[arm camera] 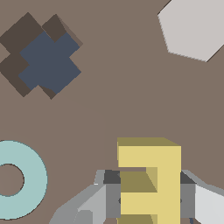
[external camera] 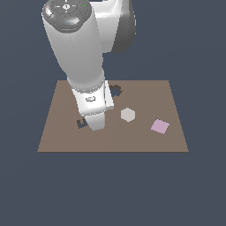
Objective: Insert a designated object into the corresponding slot on a board.
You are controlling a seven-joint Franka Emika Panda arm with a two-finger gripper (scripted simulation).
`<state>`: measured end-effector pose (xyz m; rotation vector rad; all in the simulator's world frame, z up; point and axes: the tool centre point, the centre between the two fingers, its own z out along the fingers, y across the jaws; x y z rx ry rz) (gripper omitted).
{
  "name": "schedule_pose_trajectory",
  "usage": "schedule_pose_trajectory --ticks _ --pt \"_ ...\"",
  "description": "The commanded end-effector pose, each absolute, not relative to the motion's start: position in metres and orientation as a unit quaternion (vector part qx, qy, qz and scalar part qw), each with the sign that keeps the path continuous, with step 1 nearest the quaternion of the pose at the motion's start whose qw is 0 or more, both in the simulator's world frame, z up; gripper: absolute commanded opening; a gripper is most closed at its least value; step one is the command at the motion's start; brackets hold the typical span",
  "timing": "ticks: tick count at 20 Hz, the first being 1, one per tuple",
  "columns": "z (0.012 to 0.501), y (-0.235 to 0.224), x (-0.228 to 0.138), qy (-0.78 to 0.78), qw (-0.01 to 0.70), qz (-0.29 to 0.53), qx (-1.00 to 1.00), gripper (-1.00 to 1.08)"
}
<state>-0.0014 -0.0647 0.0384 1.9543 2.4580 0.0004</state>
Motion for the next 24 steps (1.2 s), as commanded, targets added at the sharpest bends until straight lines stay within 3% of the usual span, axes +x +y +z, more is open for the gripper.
schedule_pose_trajectory --ticks 1,12,24 --pt "0.039 -0.075 0.009 0.796 0.001 0.0 0.605 -1.0" --pt "0.04 -0.098 0.042 0.83 0.001 0.0 0.558 -1.0" --pt "0.04 -0.1 0.046 0.834 0.001 0.0 0.552 -1.0"
